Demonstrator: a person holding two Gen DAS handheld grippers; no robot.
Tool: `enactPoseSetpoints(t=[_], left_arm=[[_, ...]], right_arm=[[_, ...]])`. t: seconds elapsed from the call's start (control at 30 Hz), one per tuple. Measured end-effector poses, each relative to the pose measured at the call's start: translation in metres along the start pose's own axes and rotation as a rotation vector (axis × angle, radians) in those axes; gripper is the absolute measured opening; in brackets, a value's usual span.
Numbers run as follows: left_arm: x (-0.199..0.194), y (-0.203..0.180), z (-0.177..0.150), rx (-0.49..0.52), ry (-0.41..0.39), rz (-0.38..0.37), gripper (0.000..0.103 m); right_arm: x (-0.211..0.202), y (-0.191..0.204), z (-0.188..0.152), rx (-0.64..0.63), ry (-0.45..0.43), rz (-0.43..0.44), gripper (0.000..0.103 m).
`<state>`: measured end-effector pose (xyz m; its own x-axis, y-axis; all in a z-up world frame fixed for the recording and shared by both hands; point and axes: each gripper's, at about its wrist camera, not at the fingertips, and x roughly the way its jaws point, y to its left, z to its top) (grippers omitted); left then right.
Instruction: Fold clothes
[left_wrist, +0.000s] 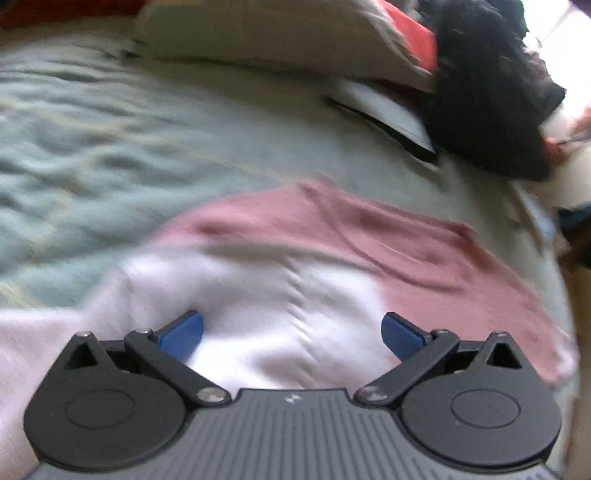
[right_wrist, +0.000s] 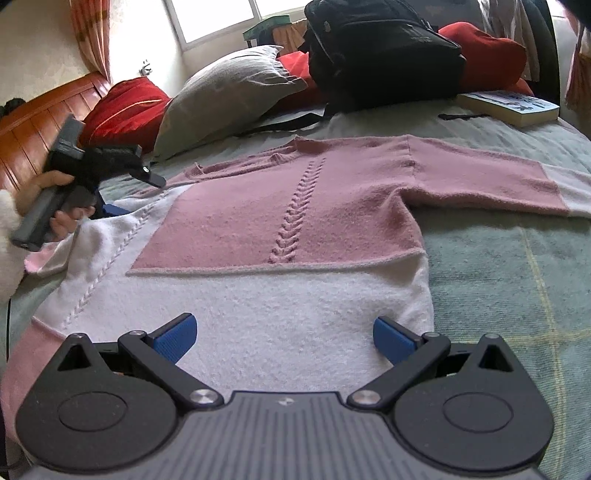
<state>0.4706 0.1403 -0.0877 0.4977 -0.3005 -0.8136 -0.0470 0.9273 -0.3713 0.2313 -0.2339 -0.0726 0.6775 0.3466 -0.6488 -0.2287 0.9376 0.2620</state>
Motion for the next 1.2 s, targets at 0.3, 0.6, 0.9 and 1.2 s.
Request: enactPoseSetpoints(t=[0.3,0.6,0.9,1.2], left_arm=[[-0.014,-0.011,0.010,-0.036,-0.083,0.030,0.102],[-0.098,-0.045,-0.044,0.140,-0.060,-0.064,0.102],[-0.114,-0.087,-0.165,0.502,0.031,-0.020,0.102],[-0.126,-0.062,-0.238,0.472,0.015,0.059,0.102]], right_arm=[[-0.013,0.001,-0.006,0.008,0.002,-0.003,0.103],[-0.031,0.017,-0.011,0.004,-0.001,0.035,0.103],[-0.037,0.032,-0.027,-0.058,0.026,0.019,0.103],[-0.024,0.036,-0.044,-0.118,0.053,0.005,0.103]])
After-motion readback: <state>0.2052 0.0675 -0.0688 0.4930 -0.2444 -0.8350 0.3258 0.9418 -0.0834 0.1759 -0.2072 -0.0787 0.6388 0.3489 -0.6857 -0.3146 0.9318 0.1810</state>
